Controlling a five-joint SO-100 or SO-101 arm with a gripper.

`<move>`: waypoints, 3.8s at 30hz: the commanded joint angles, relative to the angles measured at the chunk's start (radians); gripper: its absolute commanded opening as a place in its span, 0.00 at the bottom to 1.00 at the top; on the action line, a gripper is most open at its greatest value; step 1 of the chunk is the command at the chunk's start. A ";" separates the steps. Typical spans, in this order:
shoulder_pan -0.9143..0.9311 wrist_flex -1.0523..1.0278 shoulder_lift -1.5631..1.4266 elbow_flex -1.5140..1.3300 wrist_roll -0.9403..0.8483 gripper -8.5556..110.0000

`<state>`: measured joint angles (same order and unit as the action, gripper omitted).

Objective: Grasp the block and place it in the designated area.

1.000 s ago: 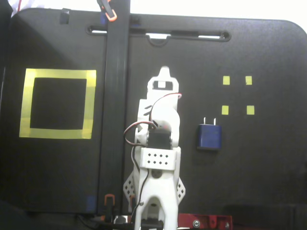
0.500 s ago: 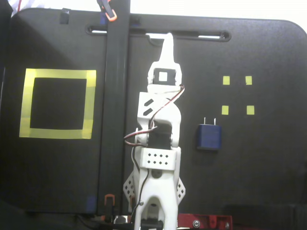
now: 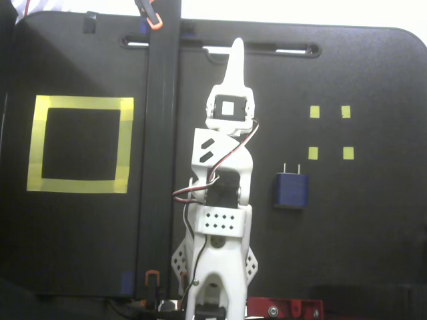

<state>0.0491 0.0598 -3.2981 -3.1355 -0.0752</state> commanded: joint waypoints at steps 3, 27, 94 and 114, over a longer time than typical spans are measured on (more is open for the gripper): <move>0.058 -0.011 -0.006 -0.006 -0.005 0.07; 0.626 -0.094 -0.006 -0.006 -0.002 0.07; 0.775 -1.641 1.132 1.167 -0.278 0.07; 0.784 -1.684 1.167 1.166 -0.594 0.07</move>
<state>0.8283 -1.6122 -2.1322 -2.0110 -0.5752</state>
